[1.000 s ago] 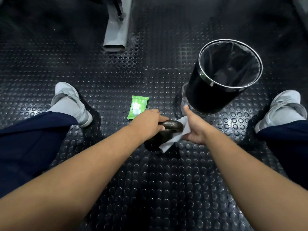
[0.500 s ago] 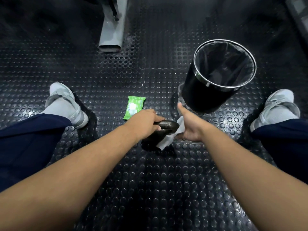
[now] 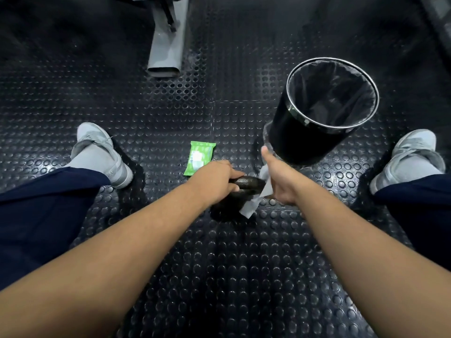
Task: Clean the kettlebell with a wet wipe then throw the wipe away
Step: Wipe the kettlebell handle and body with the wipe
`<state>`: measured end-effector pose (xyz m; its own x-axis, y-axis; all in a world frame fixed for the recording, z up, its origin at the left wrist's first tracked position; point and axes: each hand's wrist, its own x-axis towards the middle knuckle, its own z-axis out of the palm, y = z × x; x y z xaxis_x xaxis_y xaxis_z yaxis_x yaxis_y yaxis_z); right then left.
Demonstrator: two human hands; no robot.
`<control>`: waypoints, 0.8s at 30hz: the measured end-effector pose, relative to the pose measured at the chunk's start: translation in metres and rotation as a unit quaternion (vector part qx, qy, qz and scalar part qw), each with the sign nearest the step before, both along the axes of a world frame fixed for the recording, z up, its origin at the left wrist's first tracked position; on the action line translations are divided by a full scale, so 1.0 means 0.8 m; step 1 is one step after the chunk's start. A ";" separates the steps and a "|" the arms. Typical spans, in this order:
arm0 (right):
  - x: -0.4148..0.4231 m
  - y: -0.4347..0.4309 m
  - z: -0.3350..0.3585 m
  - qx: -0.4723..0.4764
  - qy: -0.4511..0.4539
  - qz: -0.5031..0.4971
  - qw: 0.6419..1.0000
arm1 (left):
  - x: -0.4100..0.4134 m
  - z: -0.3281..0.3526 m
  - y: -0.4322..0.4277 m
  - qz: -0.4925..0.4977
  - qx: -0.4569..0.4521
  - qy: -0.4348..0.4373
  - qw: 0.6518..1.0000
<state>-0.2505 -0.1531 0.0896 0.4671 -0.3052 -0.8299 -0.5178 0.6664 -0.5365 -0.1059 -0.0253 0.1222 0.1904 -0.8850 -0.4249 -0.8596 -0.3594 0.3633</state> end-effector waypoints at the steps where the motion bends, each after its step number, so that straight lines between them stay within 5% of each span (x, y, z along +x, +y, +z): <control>1: 0.006 0.001 0.005 -0.023 0.015 0.020 0.999 | 0.000 0.000 -0.001 -0.002 0.002 -0.002 1.000; 17: -0.008 -0.002 -0.067 -0.069 0.064 0.039 0.995 | 0.006 -0.001 -0.011 -0.020 0.035 -0.021 0.999; 24: -0.024 0.026 -0.038 -0.030 0.008 -0.070 0.997 | 0.007 0.002 -0.007 -0.028 0.028 -0.029 0.999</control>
<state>-0.2698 -0.1323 0.0595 0.4034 -0.4162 -0.8149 -0.4314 0.6988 -0.5705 -0.1007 -0.0309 0.1239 0.1665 -0.8699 -0.4643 -0.8983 -0.3280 0.2924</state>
